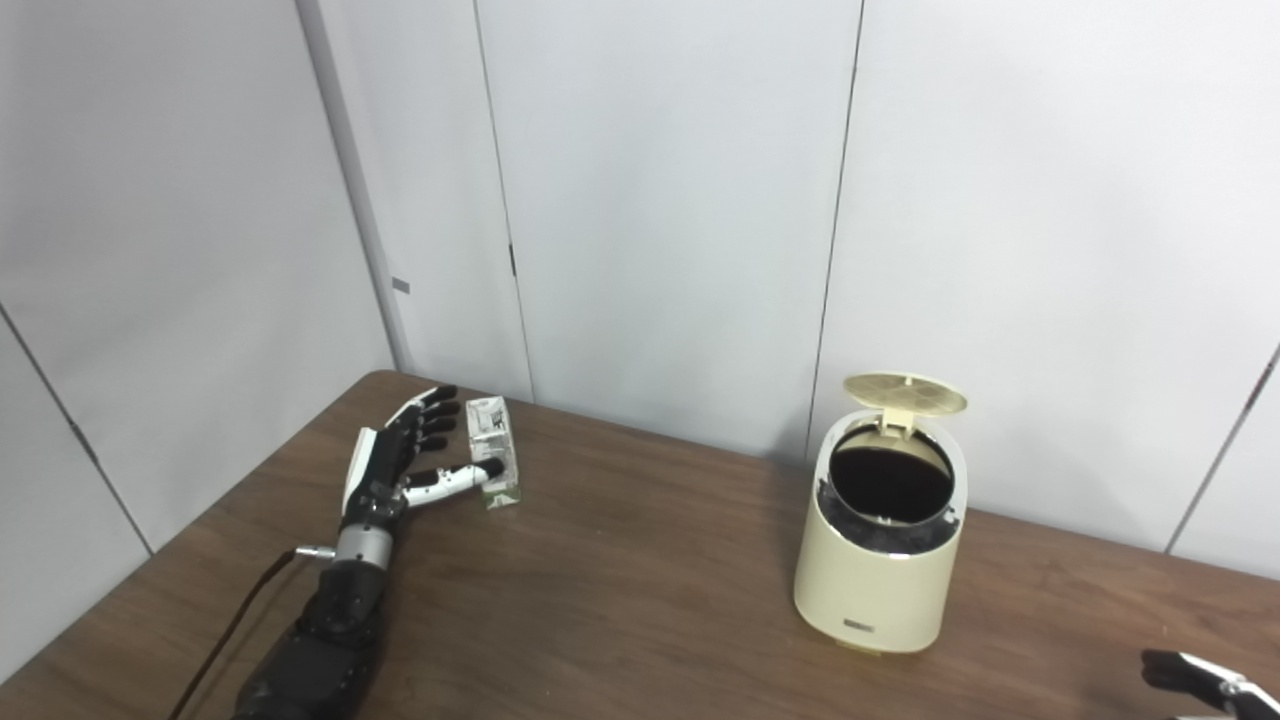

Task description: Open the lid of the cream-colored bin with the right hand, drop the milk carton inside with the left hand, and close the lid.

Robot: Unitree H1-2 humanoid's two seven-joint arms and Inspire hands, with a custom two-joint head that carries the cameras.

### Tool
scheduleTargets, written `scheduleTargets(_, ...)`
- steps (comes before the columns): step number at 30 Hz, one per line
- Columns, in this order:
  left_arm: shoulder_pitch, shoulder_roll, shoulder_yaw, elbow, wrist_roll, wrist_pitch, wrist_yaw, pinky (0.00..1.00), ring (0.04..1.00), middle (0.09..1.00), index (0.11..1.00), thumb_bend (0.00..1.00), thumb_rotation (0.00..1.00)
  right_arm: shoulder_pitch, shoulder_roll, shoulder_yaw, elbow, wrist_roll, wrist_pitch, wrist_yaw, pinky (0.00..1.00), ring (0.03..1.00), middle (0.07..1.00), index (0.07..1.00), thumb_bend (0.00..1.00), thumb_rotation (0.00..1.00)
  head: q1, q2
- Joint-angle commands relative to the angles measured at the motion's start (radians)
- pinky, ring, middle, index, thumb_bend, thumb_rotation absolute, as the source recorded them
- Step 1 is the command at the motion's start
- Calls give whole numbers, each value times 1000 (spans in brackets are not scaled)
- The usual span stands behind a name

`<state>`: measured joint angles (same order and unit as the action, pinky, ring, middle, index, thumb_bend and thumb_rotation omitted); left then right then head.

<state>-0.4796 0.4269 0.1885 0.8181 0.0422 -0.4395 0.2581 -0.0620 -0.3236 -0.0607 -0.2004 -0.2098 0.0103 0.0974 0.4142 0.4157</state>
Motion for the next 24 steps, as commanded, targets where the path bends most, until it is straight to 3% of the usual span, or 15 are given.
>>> scheduleTargets(1,-43,21,-5,10,8,-30,8,750,768,788,826,935,173,-13,-20,-12,-32,7,-38,-6,347,584,737,721,1000,621,-2,2)
scheduleTargets(10,-64,26,-24,43,11,-30,-2,680,721,750,780,959,157,0,-17,-8,-43,-11,-31,-8,347,577,740,725,1000,620,-12,4)
scheduleTargets(24,-91,30,-50,82,11,-30,-6,673,709,735,767,957,175,13,-17,-12,-57,-20,-20,-5,364,592,751,739,998,598,-18,15)
